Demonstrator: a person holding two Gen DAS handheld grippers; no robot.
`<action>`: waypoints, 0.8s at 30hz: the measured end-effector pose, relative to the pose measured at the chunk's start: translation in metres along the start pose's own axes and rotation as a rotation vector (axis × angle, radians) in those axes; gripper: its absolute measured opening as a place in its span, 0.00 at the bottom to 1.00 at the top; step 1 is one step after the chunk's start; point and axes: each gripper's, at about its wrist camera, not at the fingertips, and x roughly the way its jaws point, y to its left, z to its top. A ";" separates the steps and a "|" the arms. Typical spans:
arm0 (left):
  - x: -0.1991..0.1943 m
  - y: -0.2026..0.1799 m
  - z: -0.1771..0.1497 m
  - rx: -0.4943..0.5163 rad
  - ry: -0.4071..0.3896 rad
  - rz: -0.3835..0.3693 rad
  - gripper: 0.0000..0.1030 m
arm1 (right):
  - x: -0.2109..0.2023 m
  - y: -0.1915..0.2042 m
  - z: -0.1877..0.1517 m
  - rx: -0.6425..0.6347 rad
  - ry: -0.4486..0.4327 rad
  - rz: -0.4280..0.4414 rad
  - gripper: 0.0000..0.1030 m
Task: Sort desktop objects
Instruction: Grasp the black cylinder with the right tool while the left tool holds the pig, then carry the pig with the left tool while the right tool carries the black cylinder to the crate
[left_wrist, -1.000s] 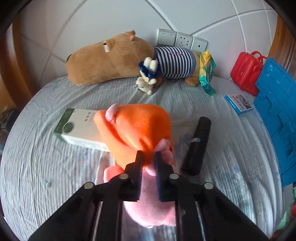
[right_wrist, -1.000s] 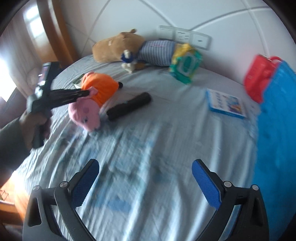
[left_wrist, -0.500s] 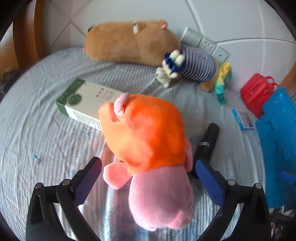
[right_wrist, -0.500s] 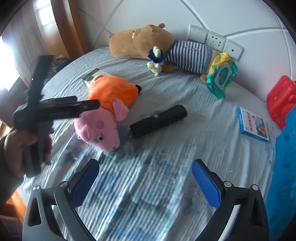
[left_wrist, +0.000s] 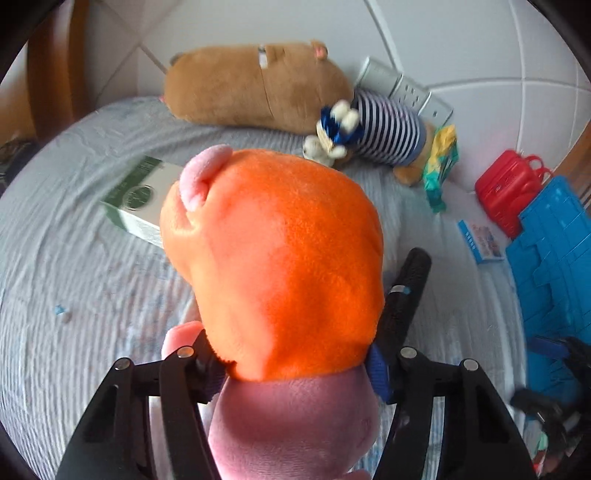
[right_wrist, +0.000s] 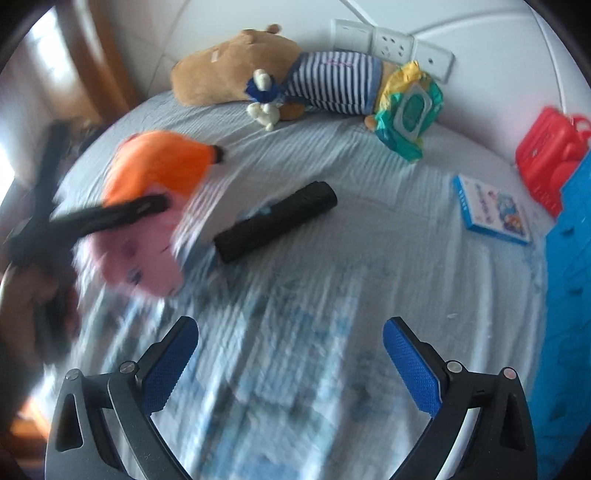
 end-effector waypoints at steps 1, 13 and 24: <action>-0.002 0.000 -0.001 0.000 -0.006 -0.002 0.58 | 0.009 0.001 0.007 0.038 -0.005 0.006 0.99; -0.096 0.040 -0.047 -0.020 -0.110 0.061 0.59 | 0.131 0.004 0.071 0.407 0.079 -0.008 0.76; -0.121 0.059 -0.055 -0.032 -0.132 0.068 0.59 | 0.135 0.039 0.057 0.251 0.097 -0.070 0.39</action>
